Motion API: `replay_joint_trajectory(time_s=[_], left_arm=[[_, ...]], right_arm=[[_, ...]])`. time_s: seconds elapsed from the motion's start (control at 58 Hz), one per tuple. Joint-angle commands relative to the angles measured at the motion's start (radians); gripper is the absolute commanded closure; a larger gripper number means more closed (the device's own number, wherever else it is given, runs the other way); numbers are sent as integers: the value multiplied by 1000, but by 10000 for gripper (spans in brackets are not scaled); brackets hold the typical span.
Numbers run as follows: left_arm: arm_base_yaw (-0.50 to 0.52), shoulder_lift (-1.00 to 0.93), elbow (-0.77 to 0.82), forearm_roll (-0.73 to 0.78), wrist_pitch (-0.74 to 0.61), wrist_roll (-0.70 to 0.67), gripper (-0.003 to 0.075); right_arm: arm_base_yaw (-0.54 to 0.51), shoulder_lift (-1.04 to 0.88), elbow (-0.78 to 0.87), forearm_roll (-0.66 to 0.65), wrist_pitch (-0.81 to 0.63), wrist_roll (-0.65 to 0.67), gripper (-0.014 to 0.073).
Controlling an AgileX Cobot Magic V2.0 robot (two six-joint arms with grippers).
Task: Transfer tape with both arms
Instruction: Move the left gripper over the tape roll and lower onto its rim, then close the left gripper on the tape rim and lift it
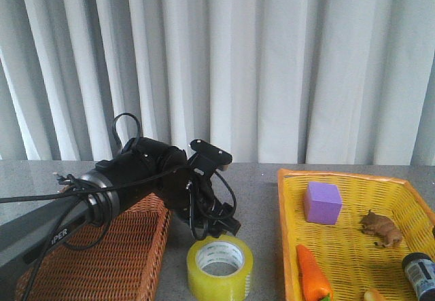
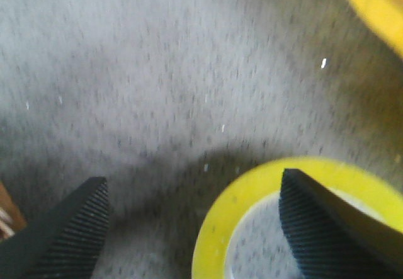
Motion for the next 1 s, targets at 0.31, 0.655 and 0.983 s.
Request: replay_joint_trajectory(time_s=[0.31, 0.655, 0.983], left_arm=[[-9, -62, -35, -11, 59, 52, 186], [-10, -23, -35, -7, 80, 52, 186], [-10, 2, -35, -6, 81, 52, 186]], right_arm=[[-5, -32, -27, -17, -31, -1, 602], [-5, -32, -27, -17, -31, -1, 601], [-5, -32, -27, -17, -31, -1, 601]])
